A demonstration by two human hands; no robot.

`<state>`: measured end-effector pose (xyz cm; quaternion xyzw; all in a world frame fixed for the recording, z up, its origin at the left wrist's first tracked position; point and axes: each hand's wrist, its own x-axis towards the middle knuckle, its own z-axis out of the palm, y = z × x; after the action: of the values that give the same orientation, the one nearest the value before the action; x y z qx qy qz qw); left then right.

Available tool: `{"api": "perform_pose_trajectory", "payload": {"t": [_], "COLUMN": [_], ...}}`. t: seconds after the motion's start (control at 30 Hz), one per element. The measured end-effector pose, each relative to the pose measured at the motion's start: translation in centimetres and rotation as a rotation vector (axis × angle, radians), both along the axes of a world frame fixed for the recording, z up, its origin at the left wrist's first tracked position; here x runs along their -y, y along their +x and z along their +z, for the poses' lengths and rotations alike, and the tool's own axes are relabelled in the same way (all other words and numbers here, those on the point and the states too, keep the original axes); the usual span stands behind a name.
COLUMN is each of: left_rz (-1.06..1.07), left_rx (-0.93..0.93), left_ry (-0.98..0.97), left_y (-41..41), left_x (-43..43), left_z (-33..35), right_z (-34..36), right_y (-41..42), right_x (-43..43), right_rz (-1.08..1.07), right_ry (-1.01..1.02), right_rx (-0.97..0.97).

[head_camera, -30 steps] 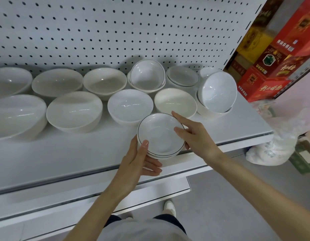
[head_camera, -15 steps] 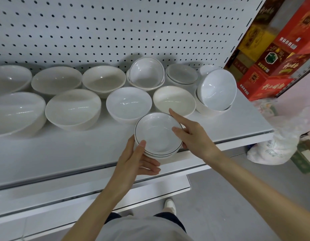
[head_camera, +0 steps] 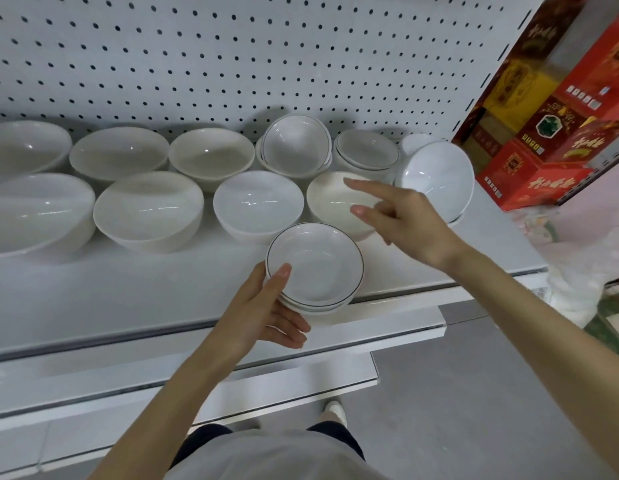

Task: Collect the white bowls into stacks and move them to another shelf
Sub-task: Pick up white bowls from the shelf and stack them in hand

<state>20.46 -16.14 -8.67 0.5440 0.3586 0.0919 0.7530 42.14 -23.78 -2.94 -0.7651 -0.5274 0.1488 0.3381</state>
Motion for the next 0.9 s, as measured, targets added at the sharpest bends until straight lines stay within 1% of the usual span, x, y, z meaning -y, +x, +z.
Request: {"api": "perform_pose_trajectory", "payload": {"t": [0.17, 0.3, 0.47, 0.63, 0.77, 0.9], "left_rz": [0.007, 0.015, 0.048, 0.061, 0.074, 0.087], "left_rx": [-0.028, -0.039, -0.08, -0.11, -0.112, -0.108], "left_ry": [0.004, 0.037, 0.107, 0.123, 0.087, 0.073], "left_y": [0.1, 0.1, 0.3, 0.6, 0.6, 0.6], "left_x": [-0.3, -0.2, 0.0, 0.2, 0.2, 0.3], "left_z": [0.1, -0.3, 0.2, 0.5, 0.5, 0.6], "right_z": [1.4, 1.4, 0.7, 0.6, 0.6, 0.2], "right_y": [2.9, 5.0, 7.6, 8.0, 7.7, 8.2], "right_x": [-4.6, -9.0, -13.4, -15.3, -16.2, -17.3], "right_rz": [0.061, 0.048, 0.047, 0.052, 0.064, 0.033], "right_ry": [-0.007, -0.067, -0.101, -0.167, -0.207, -0.265], "right_rx": [0.082, 0.22, 0.298, 0.26, 0.287, 0.216]}}
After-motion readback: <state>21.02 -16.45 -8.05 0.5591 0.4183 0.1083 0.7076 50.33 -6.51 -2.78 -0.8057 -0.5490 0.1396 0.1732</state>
